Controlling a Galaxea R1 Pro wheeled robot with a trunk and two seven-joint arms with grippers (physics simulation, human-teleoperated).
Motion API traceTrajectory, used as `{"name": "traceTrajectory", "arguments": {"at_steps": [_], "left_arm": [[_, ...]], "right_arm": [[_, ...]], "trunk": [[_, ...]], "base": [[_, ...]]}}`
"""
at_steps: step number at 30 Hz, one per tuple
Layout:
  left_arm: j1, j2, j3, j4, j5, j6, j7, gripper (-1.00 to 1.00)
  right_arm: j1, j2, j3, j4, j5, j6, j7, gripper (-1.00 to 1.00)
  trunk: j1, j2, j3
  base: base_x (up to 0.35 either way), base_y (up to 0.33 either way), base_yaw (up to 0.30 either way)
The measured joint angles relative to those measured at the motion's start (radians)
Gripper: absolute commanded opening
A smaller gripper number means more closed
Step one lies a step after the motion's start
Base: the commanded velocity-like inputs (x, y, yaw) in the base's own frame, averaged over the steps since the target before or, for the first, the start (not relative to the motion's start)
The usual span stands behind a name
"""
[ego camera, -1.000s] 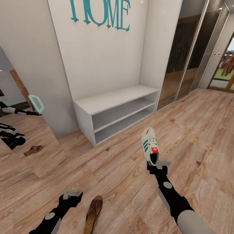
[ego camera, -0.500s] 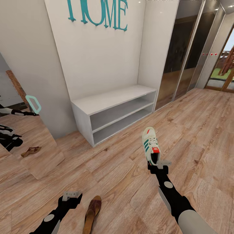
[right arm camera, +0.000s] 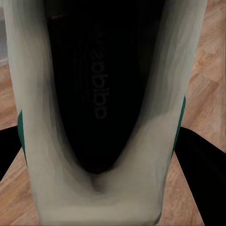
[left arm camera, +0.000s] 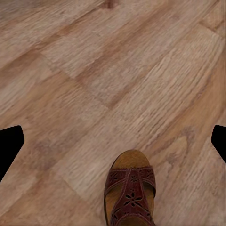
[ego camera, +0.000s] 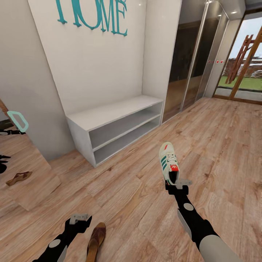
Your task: Pick up the two gym shoes and the two sandals from the corridor floor and place them onto the hallstand (shoe rack) in the corridor, making sure they are on the rack and not on the floor. Arrange them so the two gym shoes are next to each other and the two sandals are next to each other.
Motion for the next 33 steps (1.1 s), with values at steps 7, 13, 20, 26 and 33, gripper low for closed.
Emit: {"name": "traceTrajectory", "arguments": {"at_steps": [7, 13, 20, 26, 33], "left_arm": [[0.0, 0.0, 0.0, 0.009, -0.001, 0.0, 0.0, 1.0], [0.001, 0.001, -0.001, 0.013, -0.003, -0.001, 0.0, 1.0], [0.0, 0.0, -0.002, 0.014, -0.007, -0.034, 0.0, 1.0], [0.0, -0.001, -0.002, 0.015, -0.019, -0.038, 0.0, 1.0], [0.0, -0.001, -0.002, 0.015, -0.021, -0.039, 0.001, 1.0]], "right_arm": [[0.0, 0.0, -0.001, 0.0, -0.001, 0.001, -0.001, -1.0], [0.0, 0.001, -0.003, -0.001, -0.001, 0.001, -0.002, -1.0], [-0.001, 0.005, -0.001, -0.154, 0.0, 0.046, -0.001, -1.0], [0.0, 0.009, -0.001, -0.267, -0.003, 0.129, -0.001, -1.0], [0.001, 0.008, -0.001, -0.3, -0.002, 0.149, -0.001, -1.0]], "trunk": [[0.004, -0.007, -0.003], [0.027, -0.049, -0.026], [0.053, -0.098, -0.058], [0.077, -0.14, -0.086], [0.103, -0.189, -0.119]], "base": [[0.0, 0.0, -0.015], [0.0, 0.0, -0.001], [0.0, 0.0, 0.0], [0.0, 0.0, 0.0], [0.0, 0.0, 0.0]]}}
